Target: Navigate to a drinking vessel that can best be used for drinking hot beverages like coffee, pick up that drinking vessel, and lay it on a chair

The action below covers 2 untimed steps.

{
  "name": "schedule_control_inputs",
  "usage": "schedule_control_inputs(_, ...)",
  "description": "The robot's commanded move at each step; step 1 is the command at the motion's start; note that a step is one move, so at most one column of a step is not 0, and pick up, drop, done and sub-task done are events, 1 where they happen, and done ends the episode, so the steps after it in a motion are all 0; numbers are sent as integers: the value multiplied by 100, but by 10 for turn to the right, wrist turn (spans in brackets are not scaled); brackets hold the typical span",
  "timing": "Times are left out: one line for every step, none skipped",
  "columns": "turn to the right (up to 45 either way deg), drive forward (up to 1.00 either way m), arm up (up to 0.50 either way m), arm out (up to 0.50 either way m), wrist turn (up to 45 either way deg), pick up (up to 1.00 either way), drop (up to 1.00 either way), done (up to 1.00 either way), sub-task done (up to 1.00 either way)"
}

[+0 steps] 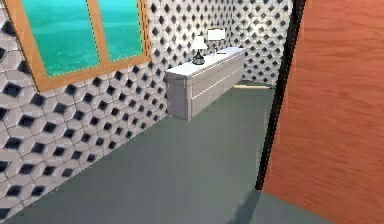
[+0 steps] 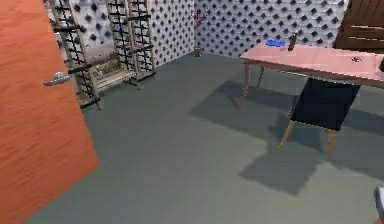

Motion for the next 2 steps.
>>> schedule_control_inputs(300,0,0,0,0,0,0,0,0)
schedule_control_inputs(0,10,0,0,0,0,0,0,0)
